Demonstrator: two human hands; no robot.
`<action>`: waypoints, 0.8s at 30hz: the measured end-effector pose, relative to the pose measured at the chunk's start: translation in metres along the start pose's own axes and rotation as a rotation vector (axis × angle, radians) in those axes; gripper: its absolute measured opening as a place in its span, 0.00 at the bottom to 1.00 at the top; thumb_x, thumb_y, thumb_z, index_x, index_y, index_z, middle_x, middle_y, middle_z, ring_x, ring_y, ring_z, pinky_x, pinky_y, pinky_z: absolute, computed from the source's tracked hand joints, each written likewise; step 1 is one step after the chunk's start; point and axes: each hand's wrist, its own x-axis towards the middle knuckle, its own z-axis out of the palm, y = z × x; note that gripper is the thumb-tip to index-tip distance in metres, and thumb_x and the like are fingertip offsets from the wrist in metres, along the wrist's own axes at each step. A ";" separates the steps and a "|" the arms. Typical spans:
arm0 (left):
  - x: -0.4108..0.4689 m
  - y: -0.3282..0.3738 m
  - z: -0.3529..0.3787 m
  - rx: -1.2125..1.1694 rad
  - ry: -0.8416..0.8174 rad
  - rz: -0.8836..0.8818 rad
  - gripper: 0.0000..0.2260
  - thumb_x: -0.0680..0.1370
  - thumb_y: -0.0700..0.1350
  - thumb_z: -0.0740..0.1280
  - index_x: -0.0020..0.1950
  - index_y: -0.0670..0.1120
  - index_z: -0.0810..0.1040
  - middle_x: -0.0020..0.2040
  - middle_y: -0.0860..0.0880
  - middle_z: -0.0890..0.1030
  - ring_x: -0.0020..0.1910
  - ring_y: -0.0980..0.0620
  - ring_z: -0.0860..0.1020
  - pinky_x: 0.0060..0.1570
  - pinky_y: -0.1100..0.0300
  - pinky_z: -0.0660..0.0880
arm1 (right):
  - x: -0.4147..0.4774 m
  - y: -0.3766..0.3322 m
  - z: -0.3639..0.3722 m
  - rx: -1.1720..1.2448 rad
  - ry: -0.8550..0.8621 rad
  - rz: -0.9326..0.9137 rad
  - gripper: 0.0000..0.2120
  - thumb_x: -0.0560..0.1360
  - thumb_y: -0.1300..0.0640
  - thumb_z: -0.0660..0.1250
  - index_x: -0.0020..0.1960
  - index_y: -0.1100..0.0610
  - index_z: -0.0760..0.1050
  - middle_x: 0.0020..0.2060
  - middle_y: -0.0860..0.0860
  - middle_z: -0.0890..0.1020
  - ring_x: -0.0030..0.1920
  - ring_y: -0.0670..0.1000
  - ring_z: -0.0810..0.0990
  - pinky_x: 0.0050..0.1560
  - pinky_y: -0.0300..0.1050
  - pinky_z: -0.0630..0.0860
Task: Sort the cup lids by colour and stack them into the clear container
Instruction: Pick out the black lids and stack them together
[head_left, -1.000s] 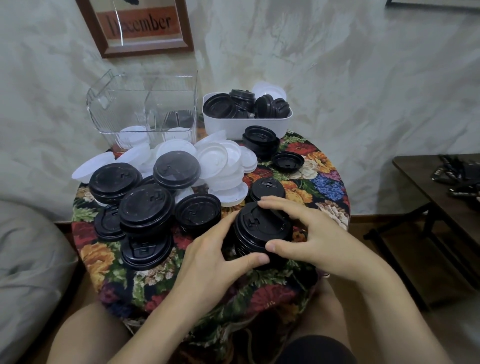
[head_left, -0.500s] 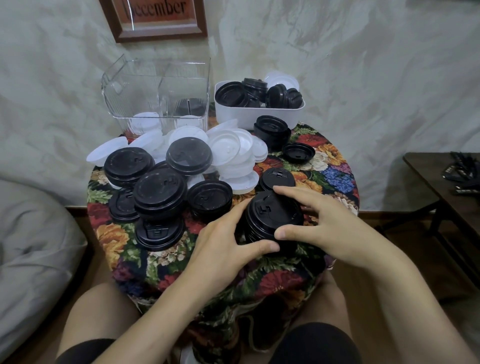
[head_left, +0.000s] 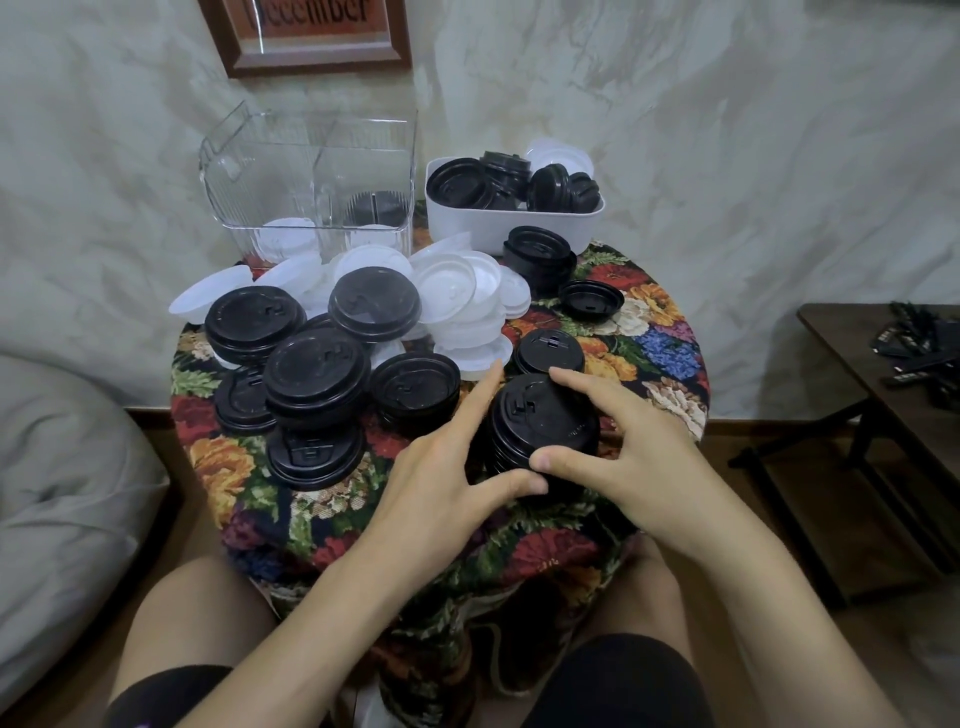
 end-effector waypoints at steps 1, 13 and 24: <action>0.000 -0.001 -0.001 -0.010 -0.012 0.003 0.43 0.73 0.61 0.76 0.80 0.71 0.53 0.70 0.72 0.71 0.70 0.76 0.65 0.70 0.69 0.65 | -0.001 0.002 0.001 0.047 0.000 0.004 0.42 0.63 0.28 0.72 0.75 0.33 0.66 0.69 0.28 0.71 0.69 0.32 0.69 0.71 0.44 0.71; -0.010 0.000 -0.007 0.174 0.192 0.112 0.23 0.81 0.64 0.62 0.76 0.62 0.69 0.63 0.68 0.78 0.61 0.71 0.76 0.59 0.67 0.74 | -0.010 0.012 0.016 0.298 0.014 -0.006 0.38 0.69 0.39 0.75 0.76 0.34 0.65 0.69 0.26 0.70 0.70 0.31 0.69 0.73 0.42 0.69; -0.014 -0.012 -0.025 0.402 0.491 0.021 0.07 0.80 0.47 0.71 0.57 0.50 0.83 0.41 0.60 0.81 0.40 0.60 0.81 0.34 0.66 0.70 | -0.010 0.013 0.018 0.310 0.003 0.004 0.36 0.70 0.38 0.74 0.75 0.29 0.64 0.66 0.21 0.69 0.68 0.28 0.69 0.70 0.41 0.69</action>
